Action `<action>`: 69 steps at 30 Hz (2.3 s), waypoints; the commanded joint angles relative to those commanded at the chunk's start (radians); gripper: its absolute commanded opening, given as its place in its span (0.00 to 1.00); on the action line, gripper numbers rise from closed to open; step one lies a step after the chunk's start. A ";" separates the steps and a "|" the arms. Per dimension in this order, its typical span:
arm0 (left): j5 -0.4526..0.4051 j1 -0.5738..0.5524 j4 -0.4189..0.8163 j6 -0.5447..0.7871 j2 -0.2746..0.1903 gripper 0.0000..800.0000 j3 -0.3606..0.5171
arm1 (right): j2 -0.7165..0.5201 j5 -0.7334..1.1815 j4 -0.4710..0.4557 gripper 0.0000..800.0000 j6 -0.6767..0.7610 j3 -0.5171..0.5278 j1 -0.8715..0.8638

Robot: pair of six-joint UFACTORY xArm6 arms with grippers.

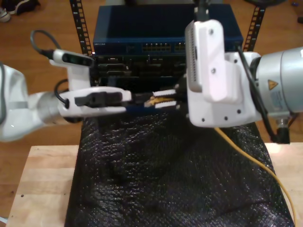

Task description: Grab the cable and plug it in

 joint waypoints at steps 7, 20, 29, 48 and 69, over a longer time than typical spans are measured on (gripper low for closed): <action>-0.074 0.031 0.009 0.012 -0.002 0.99 -0.074 | 0.038 0.089 0.000 0.00 0.026 -0.014 -0.167; -0.272 0.055 0.201 0.160 -0.043 0.99 -0.235 | 0.169 0.394 -0.012 0.00 0.150 -0.101 -0.578; -0.373 0.087 0.445 0.253 -0.112 1.00 -0.259 | 0.264 0.460 -0.178 0.00 0.261 -0.149 -0.592; -0.379 0.255 0.980 0.494 -0.201 1.00 -0.287 | 0.347 0.463 -0.353 0.00 0.324 -0.189 -0.592; -0.381 0.628 1.323 0.996 -0.361 1.00 0.120 | 0.373 0.462 -0.393 0.00 0.359 -0.183 -0.591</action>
